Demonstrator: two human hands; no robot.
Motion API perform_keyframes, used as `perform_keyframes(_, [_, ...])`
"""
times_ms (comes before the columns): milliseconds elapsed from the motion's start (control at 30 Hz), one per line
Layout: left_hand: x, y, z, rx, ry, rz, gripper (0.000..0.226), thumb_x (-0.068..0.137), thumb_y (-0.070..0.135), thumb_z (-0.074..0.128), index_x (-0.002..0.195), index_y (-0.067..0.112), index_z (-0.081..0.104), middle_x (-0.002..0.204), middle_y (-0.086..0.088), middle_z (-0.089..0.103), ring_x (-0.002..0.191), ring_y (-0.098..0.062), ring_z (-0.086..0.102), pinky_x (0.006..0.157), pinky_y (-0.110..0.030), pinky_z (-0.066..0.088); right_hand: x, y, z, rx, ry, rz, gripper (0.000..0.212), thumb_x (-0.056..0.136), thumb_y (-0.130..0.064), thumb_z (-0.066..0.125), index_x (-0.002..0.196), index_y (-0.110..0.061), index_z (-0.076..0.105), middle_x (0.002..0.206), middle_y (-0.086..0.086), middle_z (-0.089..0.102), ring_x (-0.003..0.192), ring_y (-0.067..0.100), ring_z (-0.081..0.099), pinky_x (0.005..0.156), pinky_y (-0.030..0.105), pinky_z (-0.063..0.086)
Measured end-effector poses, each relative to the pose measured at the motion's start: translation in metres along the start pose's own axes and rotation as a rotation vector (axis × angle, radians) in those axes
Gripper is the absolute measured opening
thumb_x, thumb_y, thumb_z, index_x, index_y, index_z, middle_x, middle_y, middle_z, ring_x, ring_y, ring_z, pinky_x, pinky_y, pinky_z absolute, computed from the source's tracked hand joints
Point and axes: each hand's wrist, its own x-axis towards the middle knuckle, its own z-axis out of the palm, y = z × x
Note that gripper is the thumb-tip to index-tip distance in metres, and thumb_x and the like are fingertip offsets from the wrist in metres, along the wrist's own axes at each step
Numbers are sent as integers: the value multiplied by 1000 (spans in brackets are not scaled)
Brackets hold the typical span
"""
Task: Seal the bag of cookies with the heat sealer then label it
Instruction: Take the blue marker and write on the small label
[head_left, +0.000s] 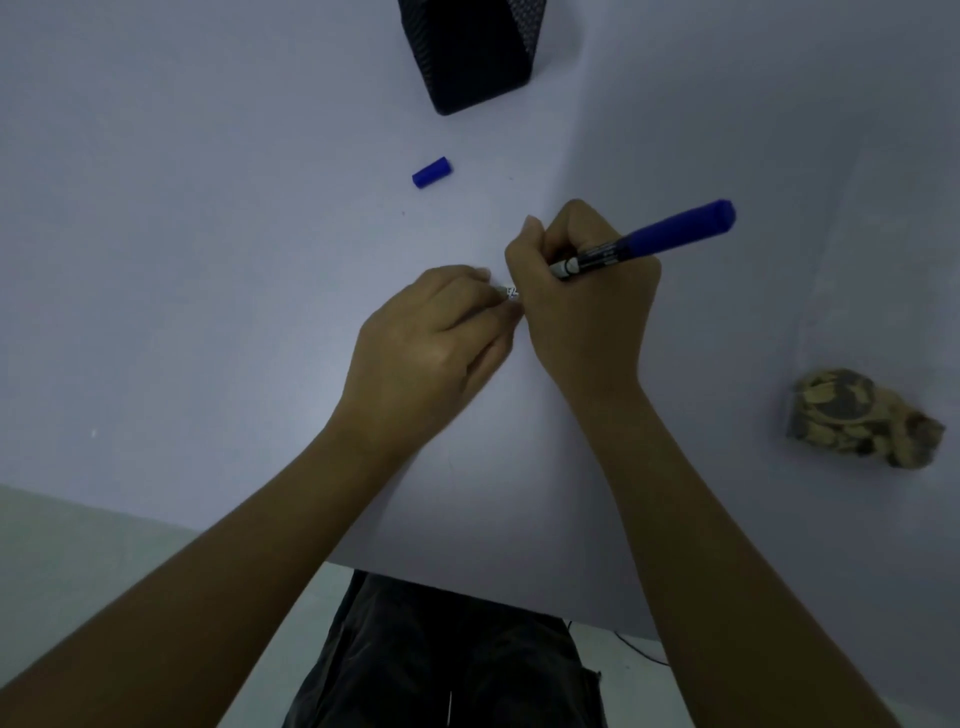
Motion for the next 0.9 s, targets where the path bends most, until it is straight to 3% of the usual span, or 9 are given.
perform_keyframes(200, [-1,-1,0,6,-1,2,16,90,16,68,97,4,75,96,-11,75,94,-27,70,91,-26,47,-1,-1,0,20,-30,-2,29,86,-11,64,62,-16,47,46,-12,40,47,19,51,41,18,38])
perform_keyframes(300, [-2,-1,1,7,0,3,15,90,15,68,96,4,75,96,-12,75,94,-27,70,93,-26,47,-1,-1,0,29,-40,-6,31,87,-11,63,63,-17,45,47,-17,37,42,12,45,42,11,34])
perform_keyframes(667, [-1,-1,2,6,3,2,15,91,15,66,97,4,75,97,-12,74,94,-26,70,91,-27,49,0,-1,0,22,-44,-22,30,88,-12,63,61,-13,48,47,-6,43,47,20,48,43,14,35])
perform_keyframes(800, [-1,-1,2,14,9,6,14,90,15,68,96,4,75,96,-11,75,94,-26,70,91,-26,48,0,-1,0,33,-51,-12,31,88,-11,63,62,-15,47,47,-14,38,48,17,48,43,12,35])
perform_keyframes(900, [-1,0,1,14,6,2,15,89,15,68,96,4,75,95,-11,75,93,-26,70,91,-25,48,0,-1,1,29,-44,-16,30,88,-11,63,62,-16,47,46,-9,40,48,19,49,43,14,36])
